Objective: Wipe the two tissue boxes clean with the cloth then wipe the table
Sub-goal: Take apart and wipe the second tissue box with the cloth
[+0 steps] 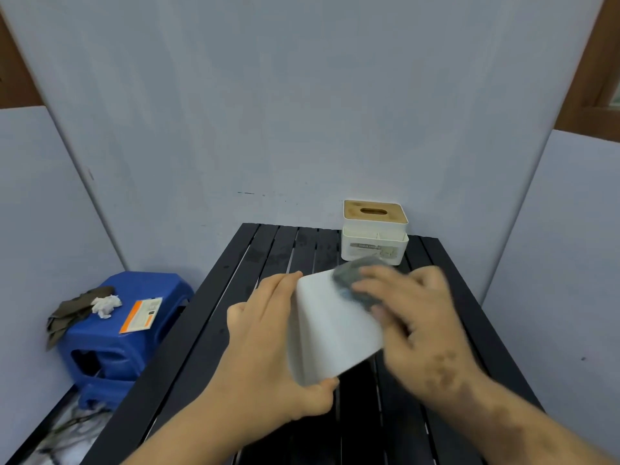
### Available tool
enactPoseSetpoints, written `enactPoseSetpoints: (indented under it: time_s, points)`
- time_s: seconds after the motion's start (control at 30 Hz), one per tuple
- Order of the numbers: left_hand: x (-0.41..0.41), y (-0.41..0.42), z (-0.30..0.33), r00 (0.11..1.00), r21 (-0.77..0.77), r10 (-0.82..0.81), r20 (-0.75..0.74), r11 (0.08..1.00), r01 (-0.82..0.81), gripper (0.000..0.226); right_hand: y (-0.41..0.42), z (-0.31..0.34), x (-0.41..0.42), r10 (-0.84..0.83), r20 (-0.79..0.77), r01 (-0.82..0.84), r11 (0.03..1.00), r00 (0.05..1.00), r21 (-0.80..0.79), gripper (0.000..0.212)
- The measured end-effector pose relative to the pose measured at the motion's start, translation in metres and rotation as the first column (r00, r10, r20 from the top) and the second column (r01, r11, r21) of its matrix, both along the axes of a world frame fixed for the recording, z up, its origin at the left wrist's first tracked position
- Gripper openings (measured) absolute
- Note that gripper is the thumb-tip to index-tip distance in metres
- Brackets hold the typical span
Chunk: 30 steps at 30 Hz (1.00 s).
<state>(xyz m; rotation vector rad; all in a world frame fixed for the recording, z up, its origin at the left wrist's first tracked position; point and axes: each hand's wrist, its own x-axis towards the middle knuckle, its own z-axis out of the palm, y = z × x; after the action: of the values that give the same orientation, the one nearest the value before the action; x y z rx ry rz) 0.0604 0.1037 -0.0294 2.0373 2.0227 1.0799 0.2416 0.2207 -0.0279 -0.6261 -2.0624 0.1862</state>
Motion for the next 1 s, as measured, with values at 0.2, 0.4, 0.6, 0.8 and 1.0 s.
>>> enactPoseSetpoints:
  time_s: [0.2, 0.4, 0.6, 0.8, 1.0]
  points:
    - [-0.006, 0.001, 0.002, 0.999, 0.002, 0.032, -0.036, 0.999, -0.032, 0.109, 0.004, -0.003, 0.009, 0.235, 0.177, -0.256, 0.961, 0.956, 0.103, 0.045]
    - [-0.011, 0.002, 0.004, 0.998, -0.021, 0.043, 0.037, 0.999, -0.042, 0.108, 0.01, -0.007, 0.013, 0.045, 0.05, -0.046, 0.999, 0.998, 0.014, 0.043]
    - [-0.021, 0.004, 0.003, 0.998, -0.035, 0.066, 0.022, 0.997, -0.065, 0.103, -0.004, -0.007, 0.012, 0.301, 0.162, -0.309, 0.951, 0.94, 0.026, 0.042]
    - [-0.021, 0.005, 0.005, 0.994, -0.054, 0.089, 0.071, 0.995, -0.085, 0.105, 0.016, -0.014, 0.022, 0.015, 0.017, -0.014, 0.996, 1.0, -0.09, 0.055]
    - [-0.023, 0.006, 0.002, 0.987, -0.077, 0.113, 0.112, 0.992, -0.105, 0.097, -0.017, -0.008, 0.003, 0.317, 0.123, -0.321, 0.947, 0.94, 0.011, 0.037]
